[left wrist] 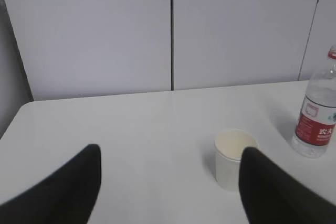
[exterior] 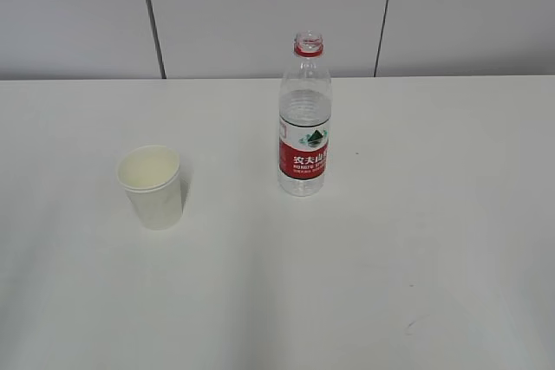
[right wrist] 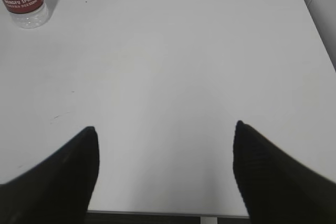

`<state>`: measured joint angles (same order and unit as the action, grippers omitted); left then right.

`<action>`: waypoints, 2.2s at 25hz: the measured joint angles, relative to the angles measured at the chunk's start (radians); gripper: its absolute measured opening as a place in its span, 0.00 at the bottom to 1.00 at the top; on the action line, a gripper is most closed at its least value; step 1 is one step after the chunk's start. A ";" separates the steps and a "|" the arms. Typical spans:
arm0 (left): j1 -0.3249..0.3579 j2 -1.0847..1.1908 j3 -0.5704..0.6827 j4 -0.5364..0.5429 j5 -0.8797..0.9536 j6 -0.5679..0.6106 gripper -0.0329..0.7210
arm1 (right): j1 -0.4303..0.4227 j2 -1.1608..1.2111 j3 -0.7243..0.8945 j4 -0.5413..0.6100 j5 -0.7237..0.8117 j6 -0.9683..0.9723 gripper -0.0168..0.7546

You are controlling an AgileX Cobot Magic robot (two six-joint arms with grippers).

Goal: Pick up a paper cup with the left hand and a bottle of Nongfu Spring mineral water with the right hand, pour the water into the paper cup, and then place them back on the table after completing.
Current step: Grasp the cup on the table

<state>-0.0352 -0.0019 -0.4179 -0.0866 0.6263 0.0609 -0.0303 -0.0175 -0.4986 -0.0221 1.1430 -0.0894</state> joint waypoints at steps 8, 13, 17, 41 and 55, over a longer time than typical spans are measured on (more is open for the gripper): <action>0.000 0.000 0.060 0.001 -0.150 0.000 0.71 | 0.000 0.000 0.000 0.000 -0.002 0.000 0.78; 0.000 0.024 0.062 0.003 -0.154 0.000 0.71 | 0.000 0.000 -0.009 0.000 -0.014 0.000 0.78; 0.000 0.064 0.066 0.003 -0.156 0.000 0.71 | 0.000 0.000 -0.016 0.000 -0.074 0.000 0.78; 0.000 0.141 0.094 0.004 -0.255 0.000 0.71 | 0.003 0.070 0.231 0.002 -0.694 -0.002 0.78; 0.000 0.295 0.129 0.019 -0.512 0.000 0.69 | 0.083 0.240 0.317 -0.004 -1.048 -0.002 0.78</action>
<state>-0.0352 0.2932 -0.2891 -0.0676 0.1148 0.0609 0.0528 0.2226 -0.1815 -0.0264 0.0955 -0.0916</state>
